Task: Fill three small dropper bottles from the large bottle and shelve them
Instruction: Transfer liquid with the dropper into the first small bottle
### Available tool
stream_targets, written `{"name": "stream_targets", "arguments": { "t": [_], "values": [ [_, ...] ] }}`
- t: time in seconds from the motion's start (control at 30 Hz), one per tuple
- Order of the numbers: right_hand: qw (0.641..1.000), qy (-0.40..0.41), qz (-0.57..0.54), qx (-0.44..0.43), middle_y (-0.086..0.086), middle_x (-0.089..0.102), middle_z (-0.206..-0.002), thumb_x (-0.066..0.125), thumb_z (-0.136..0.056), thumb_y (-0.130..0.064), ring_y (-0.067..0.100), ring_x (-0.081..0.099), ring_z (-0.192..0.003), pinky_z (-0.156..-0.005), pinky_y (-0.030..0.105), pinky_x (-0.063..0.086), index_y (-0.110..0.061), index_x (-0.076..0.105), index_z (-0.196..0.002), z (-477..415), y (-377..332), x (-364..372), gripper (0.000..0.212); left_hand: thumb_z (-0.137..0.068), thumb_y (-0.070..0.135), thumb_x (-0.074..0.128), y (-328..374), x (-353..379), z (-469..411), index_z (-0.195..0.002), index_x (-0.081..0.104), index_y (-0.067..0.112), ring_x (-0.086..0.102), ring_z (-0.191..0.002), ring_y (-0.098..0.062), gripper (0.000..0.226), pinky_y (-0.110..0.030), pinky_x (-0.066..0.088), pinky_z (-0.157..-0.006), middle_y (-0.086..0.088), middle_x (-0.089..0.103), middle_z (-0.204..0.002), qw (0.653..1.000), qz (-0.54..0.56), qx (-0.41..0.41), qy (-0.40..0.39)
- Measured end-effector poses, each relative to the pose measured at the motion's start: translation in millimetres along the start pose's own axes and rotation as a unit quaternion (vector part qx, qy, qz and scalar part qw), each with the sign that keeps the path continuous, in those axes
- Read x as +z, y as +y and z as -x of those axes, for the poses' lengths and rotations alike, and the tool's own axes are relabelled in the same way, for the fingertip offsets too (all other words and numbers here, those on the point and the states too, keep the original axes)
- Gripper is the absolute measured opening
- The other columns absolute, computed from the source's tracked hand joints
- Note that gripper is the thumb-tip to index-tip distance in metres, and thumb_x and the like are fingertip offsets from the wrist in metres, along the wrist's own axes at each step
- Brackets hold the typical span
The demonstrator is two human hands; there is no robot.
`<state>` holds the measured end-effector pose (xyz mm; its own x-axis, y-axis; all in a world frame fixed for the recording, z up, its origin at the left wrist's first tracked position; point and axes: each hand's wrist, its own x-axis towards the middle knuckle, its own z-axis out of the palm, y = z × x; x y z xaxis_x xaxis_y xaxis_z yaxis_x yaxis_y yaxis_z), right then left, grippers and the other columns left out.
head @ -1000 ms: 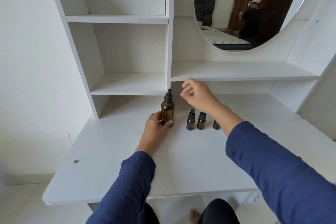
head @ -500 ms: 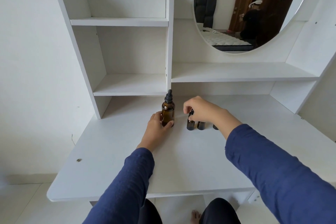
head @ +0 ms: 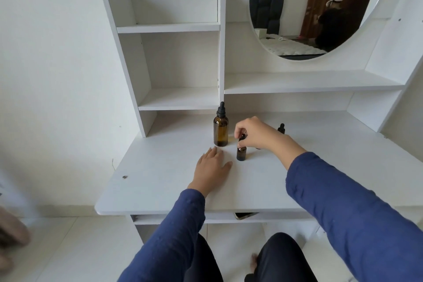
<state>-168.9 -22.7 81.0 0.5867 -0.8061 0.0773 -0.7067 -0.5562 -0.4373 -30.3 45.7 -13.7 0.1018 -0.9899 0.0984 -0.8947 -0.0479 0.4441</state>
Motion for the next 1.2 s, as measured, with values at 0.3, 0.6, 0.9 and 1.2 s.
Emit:
{"name": "stream_targets", "arguments": {
  "t": [0.3,0.6,0.9,1.2],
  "values": [
    [0.995,0.043,-0.085,-0.007,0.009,0.067,-0.086,0.081,-0.067,-0.015,0.025,0.062,-0.078,-0.074,0.036,0.053,-0.015,0.064,-0.075,13.0,-10.3,17.3,0.019,-0.079,0.019,0.07,20.4,-0.3,0.8,-0.107,0.059,0.007,0.056,-0.09,-0.022,0.032,-0.03,0.045,-0.08,-0.011,0.062,-0.103,0.969,0.24,-0.015,0.06],
    [0.991,0.05,-0.121,-0.008,0.005,0.07,-0.083,0.081,-0.065,-0.007,0.015,0.065,-0.08,-0.083,0.036,0.055,-0.02,0.07,-0.073,7.2,-7.1,21.6,0.018,-0.074,0.01,0.075,7.5,-8.2,-5.7,-0.094,0.069,0.005,0.054,-0.073,-0.015,0.021,-0.003,0.038,-0.059,-0.004,0.063,-0.081,0.957,0.284,0.018,0.053],
    [0.982,0.042,-0.175,-0.053,-0.006,0.063,-0.092,0.075,-0.075,-0.017,0.006,0.059,-0.088,-0.08,0.015,0.048,-0.018,0.065,-0.092,8.2,-1.2,23.3,0.02,-0.076,0.01,0.074,4.2,-5.5,-5.4,-0.097,0.068,0.004,0.055,-0.069,-0.008,0.022,-0.001,0.042,-0.061,-0.002,0.065,-0.083,0.945,0.324,0.023,0.048],
    [0.964,0.092,-0.243,-0.056,-0.004,0.067,-0.095,0.062,-0.084,-0.007,0.008,0.062,-0.093,-0.083,0.015,0.048,-0.021,0.061,-0.095,15.2,0.8,35.7,0.018,-0.077,0.01,0.073,5.3,-3.4,0.1,-0.102,0.067,0.007,0.058,-0.073,-0.001,0.026,0.001,0.042,-0.066,0.0,0.066,-0.089,0.934,0.353,0.019,0.047]
  ]
}}
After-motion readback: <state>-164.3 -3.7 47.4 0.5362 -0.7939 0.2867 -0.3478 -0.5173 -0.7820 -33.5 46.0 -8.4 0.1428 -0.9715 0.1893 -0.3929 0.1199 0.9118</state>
